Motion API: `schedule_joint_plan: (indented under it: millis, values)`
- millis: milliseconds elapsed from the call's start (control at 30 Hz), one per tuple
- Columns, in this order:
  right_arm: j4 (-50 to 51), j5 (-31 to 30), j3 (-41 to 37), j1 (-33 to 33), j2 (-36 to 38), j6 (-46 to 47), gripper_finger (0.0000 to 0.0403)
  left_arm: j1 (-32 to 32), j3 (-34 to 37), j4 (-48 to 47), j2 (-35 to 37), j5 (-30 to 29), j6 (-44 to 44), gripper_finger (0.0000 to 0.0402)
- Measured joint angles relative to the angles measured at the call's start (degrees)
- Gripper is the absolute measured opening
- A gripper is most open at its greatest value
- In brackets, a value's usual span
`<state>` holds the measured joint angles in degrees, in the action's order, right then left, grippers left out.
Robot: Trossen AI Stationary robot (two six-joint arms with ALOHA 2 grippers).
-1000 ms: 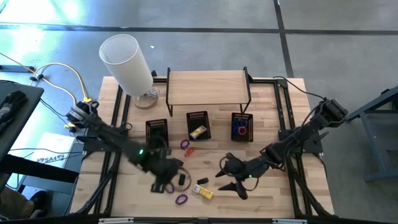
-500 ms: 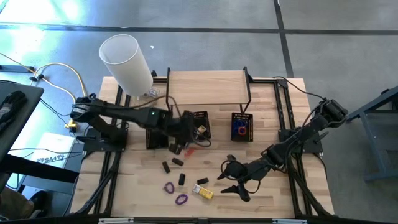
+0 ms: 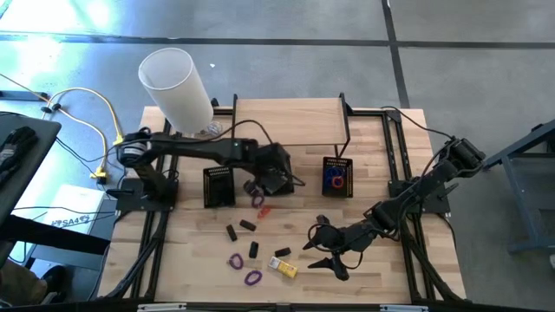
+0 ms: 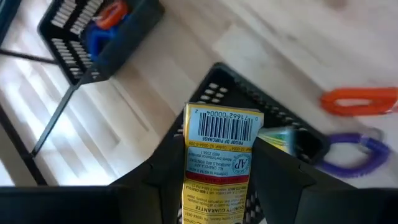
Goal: Pick & Place Office Desk Supplies
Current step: Put the yellow crayon box into the center black bin
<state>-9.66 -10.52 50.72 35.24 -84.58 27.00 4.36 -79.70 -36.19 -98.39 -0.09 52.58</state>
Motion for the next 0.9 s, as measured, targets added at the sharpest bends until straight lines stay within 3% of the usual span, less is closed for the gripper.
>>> schedule_joint_plan:
  millis: [367,567,900]
  values:
    - [0.1,0.0,0.0,-0.4,0.0,-2.1,0.0248,2.7,0.0,0.9,-7.4,-0.2,-1.6,0.0156]
    - [0.1,0.0,0.0,-0.6,0.0,-3.0,0.0248,2.8,0.0,2.4,-7.6,-0.4,-6.6,0.0156]
    - [0.2,0.0,0.0,-0.5,0.0,-3.3,0.0248,4.2,0.0,2.1,-7.6,-0.5,-7.2,0.0157]
